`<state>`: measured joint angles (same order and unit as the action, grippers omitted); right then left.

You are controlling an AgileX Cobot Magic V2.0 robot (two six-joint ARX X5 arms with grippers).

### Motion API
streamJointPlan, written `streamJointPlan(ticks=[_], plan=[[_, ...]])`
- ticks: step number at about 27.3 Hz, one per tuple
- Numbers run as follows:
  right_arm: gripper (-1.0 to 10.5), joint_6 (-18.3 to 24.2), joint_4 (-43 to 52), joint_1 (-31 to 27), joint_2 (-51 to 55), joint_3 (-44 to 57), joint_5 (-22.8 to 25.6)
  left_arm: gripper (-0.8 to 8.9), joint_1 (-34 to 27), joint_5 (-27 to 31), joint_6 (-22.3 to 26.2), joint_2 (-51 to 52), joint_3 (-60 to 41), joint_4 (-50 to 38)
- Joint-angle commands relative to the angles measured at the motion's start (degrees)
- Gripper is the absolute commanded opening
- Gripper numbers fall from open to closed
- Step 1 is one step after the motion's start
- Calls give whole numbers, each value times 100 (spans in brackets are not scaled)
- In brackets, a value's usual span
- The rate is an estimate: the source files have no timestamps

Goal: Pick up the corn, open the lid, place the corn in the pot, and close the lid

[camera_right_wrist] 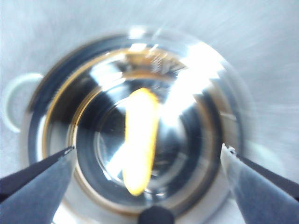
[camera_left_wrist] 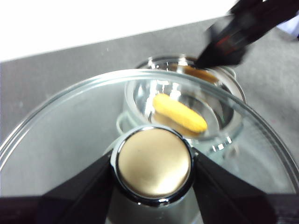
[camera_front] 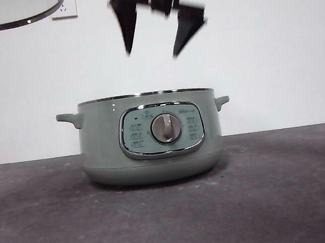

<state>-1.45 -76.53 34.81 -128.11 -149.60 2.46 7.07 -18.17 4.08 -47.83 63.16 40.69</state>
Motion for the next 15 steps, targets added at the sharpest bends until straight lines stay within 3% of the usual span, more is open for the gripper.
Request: streamJointPlan(ticks=[1,7,15], plan=[[534,57,-249,4,24,-691,293,-8,28,-295,44,-170,46,-540],[531,11,-267,17,1189,-555,282,-8,450,-302,46,-966,68,-1327],[531,-11,-267,404,3418,1502,184,-8,1141,-258,42,-1912,118,-2402]])
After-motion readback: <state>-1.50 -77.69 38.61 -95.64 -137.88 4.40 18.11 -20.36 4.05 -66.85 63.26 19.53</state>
